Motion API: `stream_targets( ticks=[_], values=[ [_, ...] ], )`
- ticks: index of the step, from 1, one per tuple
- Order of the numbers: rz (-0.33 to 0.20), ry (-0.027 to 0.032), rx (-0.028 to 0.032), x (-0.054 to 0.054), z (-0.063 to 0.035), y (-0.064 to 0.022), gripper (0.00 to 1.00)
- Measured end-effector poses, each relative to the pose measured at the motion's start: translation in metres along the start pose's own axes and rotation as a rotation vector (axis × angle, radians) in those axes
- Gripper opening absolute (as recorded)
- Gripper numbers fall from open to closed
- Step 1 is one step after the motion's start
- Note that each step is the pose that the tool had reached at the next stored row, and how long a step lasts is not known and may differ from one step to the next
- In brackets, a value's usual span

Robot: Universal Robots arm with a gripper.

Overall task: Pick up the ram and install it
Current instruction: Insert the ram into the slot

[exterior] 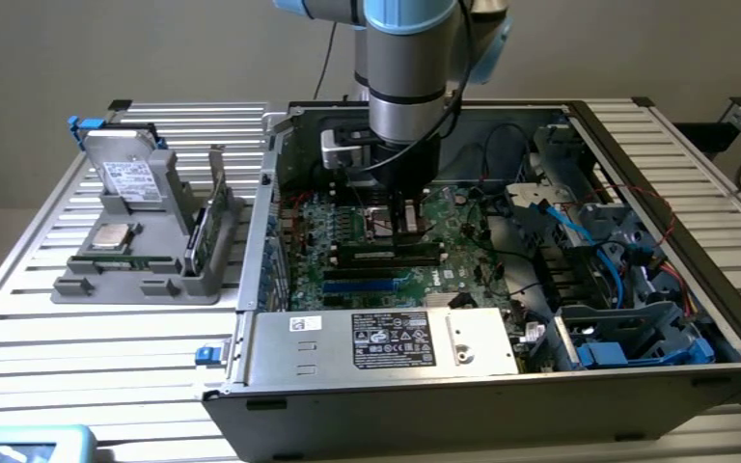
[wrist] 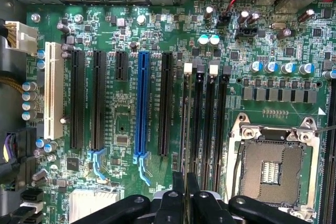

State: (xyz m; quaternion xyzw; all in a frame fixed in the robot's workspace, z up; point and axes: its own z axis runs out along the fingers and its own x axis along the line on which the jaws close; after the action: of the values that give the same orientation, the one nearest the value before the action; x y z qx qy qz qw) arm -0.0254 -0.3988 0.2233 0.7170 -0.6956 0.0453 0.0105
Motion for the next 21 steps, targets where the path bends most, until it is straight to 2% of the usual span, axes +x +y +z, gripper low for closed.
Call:
stream_targets(
  ticks=[1,3,4,8,10,12,15,16,18,19,21],
  values=[
    [0.000,0.0000,0.0005,0.000,0.0000,-0.0001,0.21],
    [0.000,-0.0001,0.0008,0.000,0.0000,-0.0003,0.21],
    [0.000,0.0002,0.0007,0.000,-0.0004,-0.0012,0.28],
    [0.000,0.0002,0.0002,0.001,-0.0040,-0.0154,0.28],
    [-0.001,0.0000,-0.0035,0.001,-0.0076,-0.0220,0.28],
    [-0.001,-0.0001,-0.0105,0.002,-0.0114,-0.0267,0.28],
    [-0.002,-0.0006,-0.0253,0.002,-0.0182,-0.0327,0.28],
    [-0.003,-0.0008,-0.0333,0.003,-0.0195,-0.0343,0.28],
    [-0.005,-0.0019,-0.0542,0.003,-0.0203,-0.0373,0.28],
    [-0.005,-0.0021,-0.0583,0.003,-0.0203,-0.0376,0.28],
    [-0.005,-0.0020,-0.0585,0.003,-0.0204,-0.0375,0.28]
  ],
)
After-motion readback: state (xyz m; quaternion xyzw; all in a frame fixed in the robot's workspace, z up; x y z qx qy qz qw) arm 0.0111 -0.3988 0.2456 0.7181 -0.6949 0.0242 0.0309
